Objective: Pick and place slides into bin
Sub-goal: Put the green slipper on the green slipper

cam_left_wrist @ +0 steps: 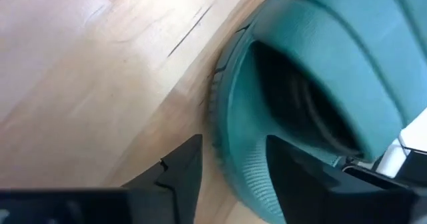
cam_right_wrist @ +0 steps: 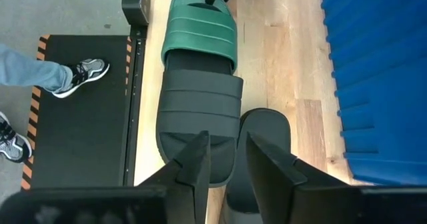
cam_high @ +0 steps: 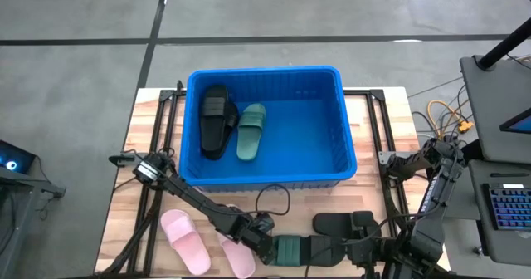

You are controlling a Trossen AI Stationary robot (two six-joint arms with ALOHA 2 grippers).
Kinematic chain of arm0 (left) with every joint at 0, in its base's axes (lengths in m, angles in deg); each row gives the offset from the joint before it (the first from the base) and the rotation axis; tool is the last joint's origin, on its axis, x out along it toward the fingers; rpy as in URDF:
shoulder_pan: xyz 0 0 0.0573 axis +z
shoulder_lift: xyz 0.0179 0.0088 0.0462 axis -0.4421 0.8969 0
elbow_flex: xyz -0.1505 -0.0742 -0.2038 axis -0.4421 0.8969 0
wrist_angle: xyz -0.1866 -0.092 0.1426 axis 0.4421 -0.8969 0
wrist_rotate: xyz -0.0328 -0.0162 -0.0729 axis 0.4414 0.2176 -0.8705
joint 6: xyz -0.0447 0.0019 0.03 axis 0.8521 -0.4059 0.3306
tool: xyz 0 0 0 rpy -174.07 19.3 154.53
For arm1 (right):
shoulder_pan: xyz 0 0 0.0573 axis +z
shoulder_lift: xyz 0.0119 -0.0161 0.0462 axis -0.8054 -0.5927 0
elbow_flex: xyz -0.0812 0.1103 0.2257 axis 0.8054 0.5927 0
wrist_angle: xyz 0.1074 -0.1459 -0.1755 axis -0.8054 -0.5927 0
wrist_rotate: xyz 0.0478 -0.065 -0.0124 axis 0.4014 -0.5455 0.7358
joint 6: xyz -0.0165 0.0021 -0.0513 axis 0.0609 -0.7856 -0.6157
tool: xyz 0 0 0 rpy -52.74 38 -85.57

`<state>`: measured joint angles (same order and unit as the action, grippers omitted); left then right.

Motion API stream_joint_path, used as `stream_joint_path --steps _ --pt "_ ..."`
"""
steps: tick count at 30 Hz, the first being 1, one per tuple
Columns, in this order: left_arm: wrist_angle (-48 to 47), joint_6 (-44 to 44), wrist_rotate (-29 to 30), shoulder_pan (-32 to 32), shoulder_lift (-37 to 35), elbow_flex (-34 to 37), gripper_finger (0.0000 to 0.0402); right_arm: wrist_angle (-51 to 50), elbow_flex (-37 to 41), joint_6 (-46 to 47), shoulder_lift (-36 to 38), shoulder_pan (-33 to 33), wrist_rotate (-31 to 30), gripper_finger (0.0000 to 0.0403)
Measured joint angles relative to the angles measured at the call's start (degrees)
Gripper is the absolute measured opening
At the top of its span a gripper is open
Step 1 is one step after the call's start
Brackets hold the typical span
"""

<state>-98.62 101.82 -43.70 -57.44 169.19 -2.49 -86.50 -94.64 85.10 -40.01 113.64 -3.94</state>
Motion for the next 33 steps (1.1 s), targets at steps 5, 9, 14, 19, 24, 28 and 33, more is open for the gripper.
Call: stream_joint_path --steps 5,9,14,19,24,28,33 --pt "0.6 0.3 -0.1 0.0 0.0 0.0 0.0088 0.0 0.0 0.0 0.0 0.0 0.0 0.0081" --pt "0.6 0.3 -0.5 0.0 0.0 0.0 0.0026 0.0 0.0 0.0 0.0 0.0 0.0 0.0077" --pt "0.8 0.1 -0.7 0.0 0.0 0.3 0.0007 -0.1 0.0 0.0 0.0 0.0 0.0 0.0079" --pt "-0.8 2.7 -0.8 0.0 -0.3 -0.4 0.0002 -0.1 0.0 0.2 0.0 0.0 0.0 0.0081" --pt "-7.2 2.7 -1.1 -0.1 -2.4 -3.1 0.0001 -0.1 0.0 0.2 0.0 0.0 0.0 0.0077" --pt "-13.4 2.1 1.7 0.0 -4.5 -5.0 0.0001 -0.1 0.0 0.2 0.0 0.0 0.0 0.0082" --pt "-19.3 1.5 4.6 0.0 -8.0 -7.1 0.0000 -0.1 0.0 0.2 0.0 0.0 0.0 0.0090"
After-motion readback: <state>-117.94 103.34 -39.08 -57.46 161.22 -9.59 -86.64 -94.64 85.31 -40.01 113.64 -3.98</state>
